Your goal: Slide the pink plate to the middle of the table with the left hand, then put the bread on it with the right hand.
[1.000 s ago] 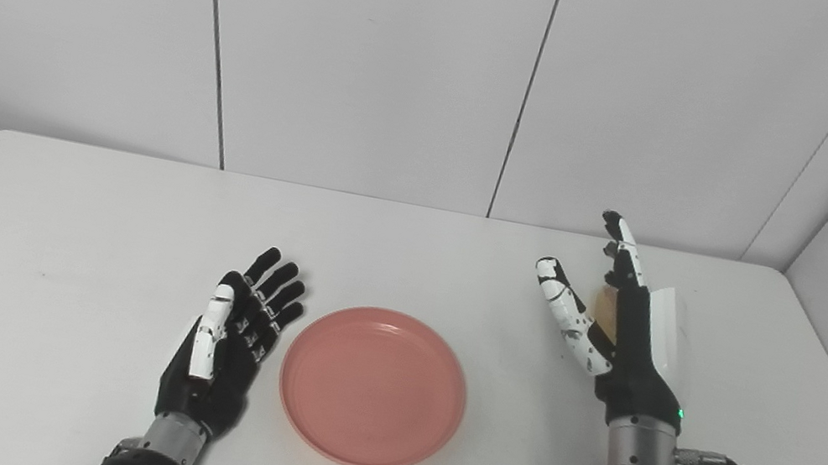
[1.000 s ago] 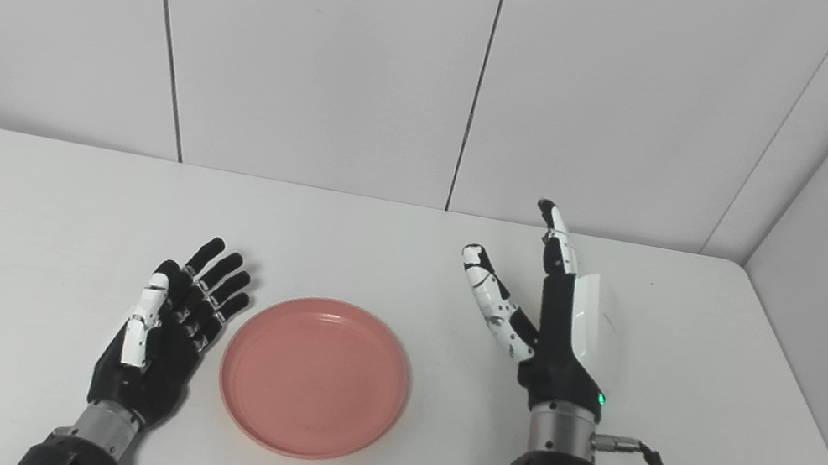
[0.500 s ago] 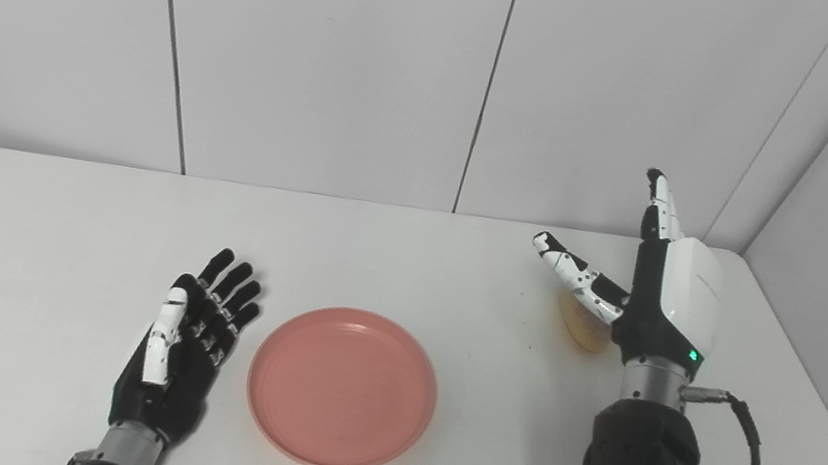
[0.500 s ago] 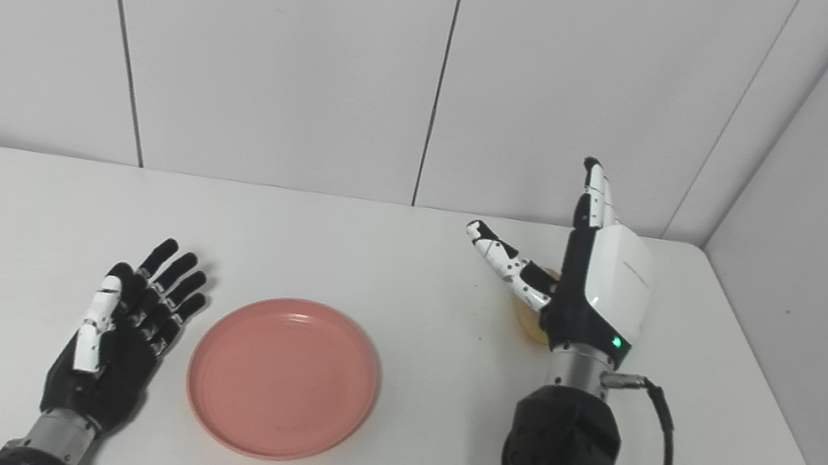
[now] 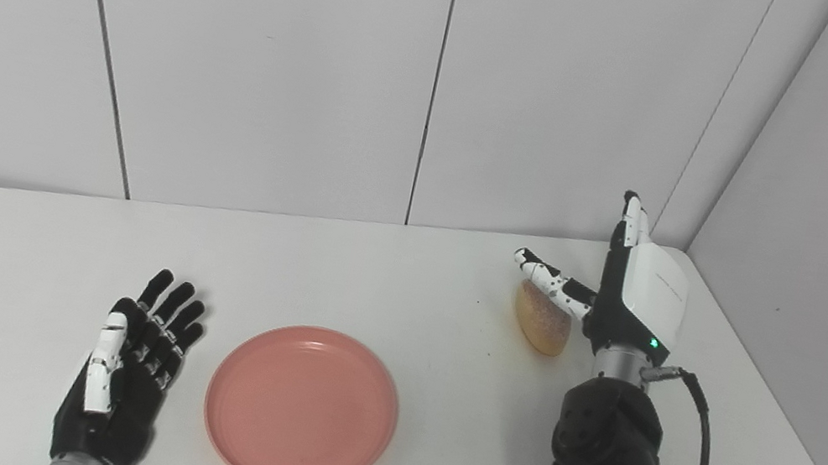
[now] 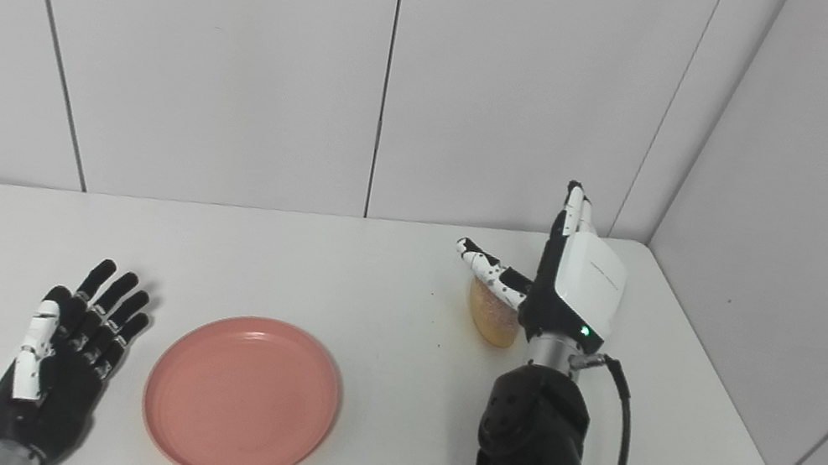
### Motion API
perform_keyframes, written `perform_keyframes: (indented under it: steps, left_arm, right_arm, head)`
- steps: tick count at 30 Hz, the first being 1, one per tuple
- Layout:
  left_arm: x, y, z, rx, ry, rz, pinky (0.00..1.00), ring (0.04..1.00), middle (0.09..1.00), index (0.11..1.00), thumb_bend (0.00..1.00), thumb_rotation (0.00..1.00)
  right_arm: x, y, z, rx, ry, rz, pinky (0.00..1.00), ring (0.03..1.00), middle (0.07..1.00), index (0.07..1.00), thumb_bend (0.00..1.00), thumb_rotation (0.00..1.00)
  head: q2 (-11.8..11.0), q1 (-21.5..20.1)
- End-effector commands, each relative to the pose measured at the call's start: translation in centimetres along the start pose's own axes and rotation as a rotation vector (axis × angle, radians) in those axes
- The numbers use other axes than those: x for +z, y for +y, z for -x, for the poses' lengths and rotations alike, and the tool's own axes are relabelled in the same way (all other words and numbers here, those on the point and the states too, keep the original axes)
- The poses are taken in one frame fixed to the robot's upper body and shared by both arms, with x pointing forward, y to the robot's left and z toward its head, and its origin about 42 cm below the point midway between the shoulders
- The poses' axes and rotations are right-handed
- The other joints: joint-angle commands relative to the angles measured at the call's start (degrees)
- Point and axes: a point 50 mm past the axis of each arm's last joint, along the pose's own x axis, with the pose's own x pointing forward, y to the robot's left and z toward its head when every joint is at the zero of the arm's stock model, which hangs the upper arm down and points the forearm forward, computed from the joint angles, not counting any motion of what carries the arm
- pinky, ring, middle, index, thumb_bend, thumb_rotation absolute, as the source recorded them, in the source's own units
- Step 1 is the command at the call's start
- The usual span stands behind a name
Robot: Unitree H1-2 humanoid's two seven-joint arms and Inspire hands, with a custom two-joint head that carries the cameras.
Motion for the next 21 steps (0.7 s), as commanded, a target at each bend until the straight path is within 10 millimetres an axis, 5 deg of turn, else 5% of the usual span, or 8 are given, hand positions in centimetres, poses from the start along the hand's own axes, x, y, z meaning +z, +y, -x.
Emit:
perform_keyframes:
  steps: [1, 21]
  left_arm:
    - [-1.1, 1.5, 1.2, 0.032, 0.051, 0.01, 0.97, 0.936, 0.938, 0.932, 0.3, 1.0]
    - [-0.6, 1.2, 1.5, 0.034, 0.05, 0.011, 0.97, 0.927, 0.932, 0.927, 0.31, 1.0]
  right_arm:
    - [1.7, -1.2, -1.5, -0.057, -0.028, -0.008, 0.79, 0.917, 0.971, 0.996, 0.87, 0.63]
    - [0.8, 2.4, -3.3, 0.104, 0.05, 0.002, 0.82, 0.934, 0.973, 0.996, 0.91, 0.63]
  head:
    - [0.05, 0.02]
    - [1.64, 0.48]
